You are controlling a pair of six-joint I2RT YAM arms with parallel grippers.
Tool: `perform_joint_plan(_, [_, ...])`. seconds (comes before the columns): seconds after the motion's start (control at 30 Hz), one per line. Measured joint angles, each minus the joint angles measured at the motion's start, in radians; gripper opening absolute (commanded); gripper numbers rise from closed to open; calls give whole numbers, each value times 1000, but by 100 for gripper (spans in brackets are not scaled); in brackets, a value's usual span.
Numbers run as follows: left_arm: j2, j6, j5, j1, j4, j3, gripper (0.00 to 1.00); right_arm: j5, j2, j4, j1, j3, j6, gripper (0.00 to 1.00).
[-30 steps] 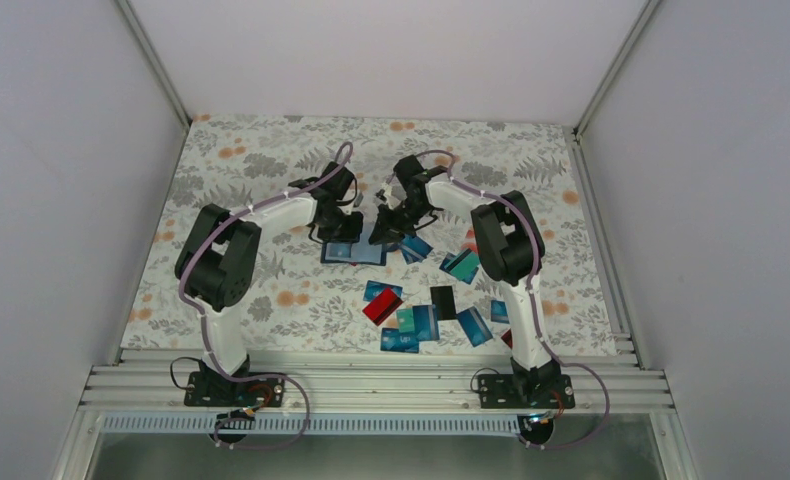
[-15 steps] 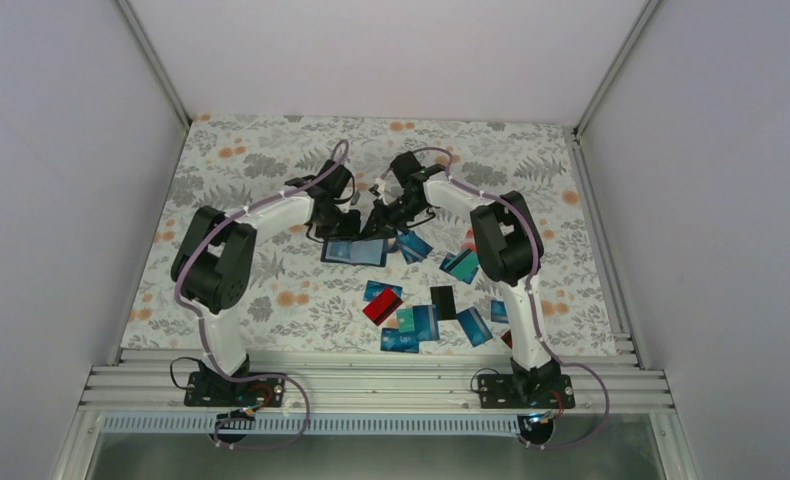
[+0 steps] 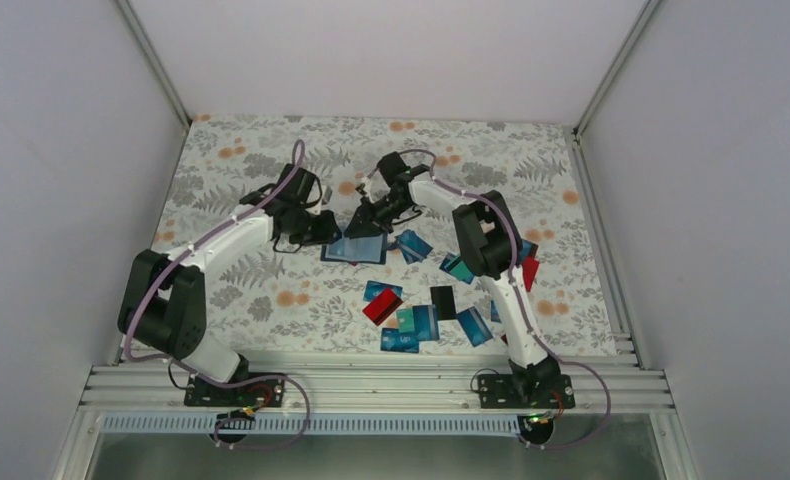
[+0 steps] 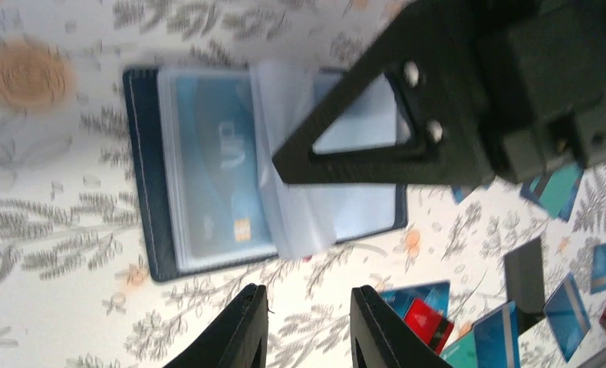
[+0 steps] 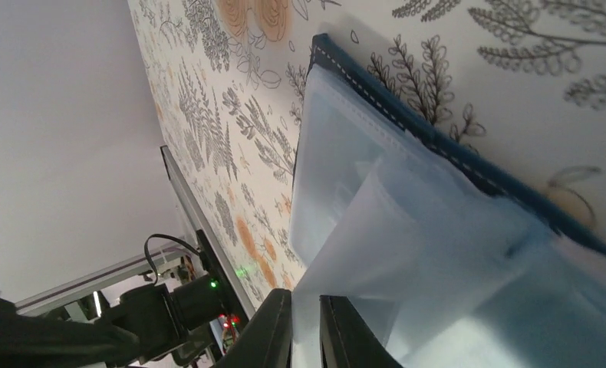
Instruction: Put the credit cards into the card holder
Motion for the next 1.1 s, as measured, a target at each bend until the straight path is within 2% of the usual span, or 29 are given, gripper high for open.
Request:
perform_joint_plan(0.13, [-39,0,12,4,4,-82,28,-24,54,0,17,55,19,26])
perform_joint_plan(0.5, [-132,13,67,13,40,-145,28,-97,84,56,47,117,108,37])
perform_joint_plan(0.6, [-140,23,79,16,51,-146,28,-132,123,85,60,189,144,40])
perform_joint_plan(0.97, [-111,56,169,24,99,-136,28,-180,174,129,53,377,198,42])
perform_joint_plan(1.1, [11,77,199,21,96,-51,27,-109,84,91,-23,318,143,41])
